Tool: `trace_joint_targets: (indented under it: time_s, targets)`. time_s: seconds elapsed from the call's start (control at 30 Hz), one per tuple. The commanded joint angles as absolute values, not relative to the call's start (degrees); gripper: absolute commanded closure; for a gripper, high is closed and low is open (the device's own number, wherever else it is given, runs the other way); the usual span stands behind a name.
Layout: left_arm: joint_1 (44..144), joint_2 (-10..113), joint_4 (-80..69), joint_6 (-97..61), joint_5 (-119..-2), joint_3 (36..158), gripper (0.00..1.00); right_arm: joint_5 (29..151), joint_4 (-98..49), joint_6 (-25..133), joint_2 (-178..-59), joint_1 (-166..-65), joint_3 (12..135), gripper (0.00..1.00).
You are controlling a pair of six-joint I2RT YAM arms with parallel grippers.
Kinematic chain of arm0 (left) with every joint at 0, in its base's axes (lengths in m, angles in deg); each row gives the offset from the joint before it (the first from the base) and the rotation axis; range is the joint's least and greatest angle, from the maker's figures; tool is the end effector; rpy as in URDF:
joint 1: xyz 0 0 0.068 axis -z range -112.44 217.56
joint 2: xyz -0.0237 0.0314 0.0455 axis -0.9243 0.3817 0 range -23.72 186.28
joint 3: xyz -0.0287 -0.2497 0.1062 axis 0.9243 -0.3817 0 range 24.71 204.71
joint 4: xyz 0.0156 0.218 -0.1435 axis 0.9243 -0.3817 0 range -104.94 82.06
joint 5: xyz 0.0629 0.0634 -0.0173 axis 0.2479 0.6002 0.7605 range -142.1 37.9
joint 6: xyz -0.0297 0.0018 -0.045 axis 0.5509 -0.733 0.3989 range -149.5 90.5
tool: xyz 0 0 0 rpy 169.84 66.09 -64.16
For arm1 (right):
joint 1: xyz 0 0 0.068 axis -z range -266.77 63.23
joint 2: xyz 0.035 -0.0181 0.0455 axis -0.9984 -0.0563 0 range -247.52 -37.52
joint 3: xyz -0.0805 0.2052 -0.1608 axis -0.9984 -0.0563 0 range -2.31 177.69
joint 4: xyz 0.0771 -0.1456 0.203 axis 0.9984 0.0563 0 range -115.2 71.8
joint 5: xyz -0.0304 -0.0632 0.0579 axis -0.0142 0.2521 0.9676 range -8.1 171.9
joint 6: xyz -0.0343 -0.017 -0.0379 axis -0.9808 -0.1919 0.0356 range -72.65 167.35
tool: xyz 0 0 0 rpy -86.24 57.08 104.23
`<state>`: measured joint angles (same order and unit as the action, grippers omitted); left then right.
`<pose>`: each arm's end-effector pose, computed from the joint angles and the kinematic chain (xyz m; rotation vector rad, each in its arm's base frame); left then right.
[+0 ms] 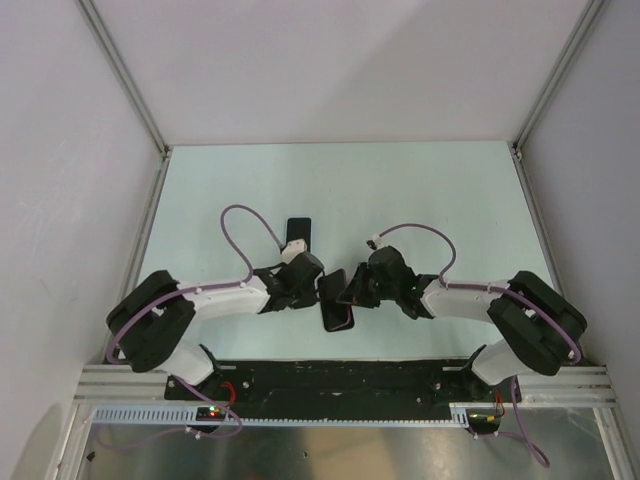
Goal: Put the phone into the phone case
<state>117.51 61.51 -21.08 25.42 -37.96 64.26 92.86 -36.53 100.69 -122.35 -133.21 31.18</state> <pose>0.1793 -0.1998 0.1503 -0.2021 2.5876 -0.3775 0.1878 0.2072 0.1526 0.0391 2.5178 1.0524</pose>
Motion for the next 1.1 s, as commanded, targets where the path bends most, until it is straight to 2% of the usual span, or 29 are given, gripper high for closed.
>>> trace_joint_targets:
  time_s: [0.0,0.63,0.7,0.87,1.07]
  targets:
    - [117.4,63.5,-18.9,23.7,-39.4,65.6,0.99,93.5,-41.4,101.2,-124.3,-133.7,34.0,1.0]
    - [117.5,66.1,-18.3,22.2,-40.2,68.8,1.0,95.2,-37.0,98.3,-128.0,-133.6,35.4,0.99]
    - [117.5,65.9,-18.3,22.2,-40.1,68.8,1.0,94.8,-35.1,97.4,-127.8,-133.4,36.2,0.93]
    - [117.5,65.6,-18.3,22.2,-40.0,68.6,1.0,92.9,-30.1,95.5,-126.8,-133.3,39.3,0.71]
    - [117.5,65.5,-18.3,22.2,-39.9,68.3,1.0,91.0,-26.0,94.2,-125.0,-133.1,41.4,0.54]
